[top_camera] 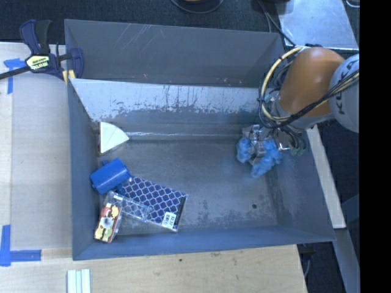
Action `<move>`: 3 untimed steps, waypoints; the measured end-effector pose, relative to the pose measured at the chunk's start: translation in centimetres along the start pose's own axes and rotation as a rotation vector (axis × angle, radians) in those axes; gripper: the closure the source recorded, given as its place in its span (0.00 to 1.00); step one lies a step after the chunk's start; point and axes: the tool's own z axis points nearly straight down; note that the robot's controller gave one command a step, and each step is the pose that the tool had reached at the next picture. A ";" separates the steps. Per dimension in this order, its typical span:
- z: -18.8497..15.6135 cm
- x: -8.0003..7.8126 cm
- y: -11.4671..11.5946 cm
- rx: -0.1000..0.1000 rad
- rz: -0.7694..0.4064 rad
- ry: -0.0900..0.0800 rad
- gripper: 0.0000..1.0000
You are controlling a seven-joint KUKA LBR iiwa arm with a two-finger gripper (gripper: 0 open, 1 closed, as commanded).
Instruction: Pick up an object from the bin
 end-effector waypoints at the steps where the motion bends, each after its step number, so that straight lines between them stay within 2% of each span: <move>1: 1.4 0.1 0.2 -0.002 -0.001 0.003 1.00; 2: 1.4 -0.3 -2.9 -0.011 -0.022 -0.006 1.00; 3: -10.1 0.1 1.9 -0.002 -0.022 0.001 1.00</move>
Offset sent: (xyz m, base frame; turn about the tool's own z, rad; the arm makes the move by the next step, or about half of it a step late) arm 0.0041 -0.0342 -0.0154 -0.0220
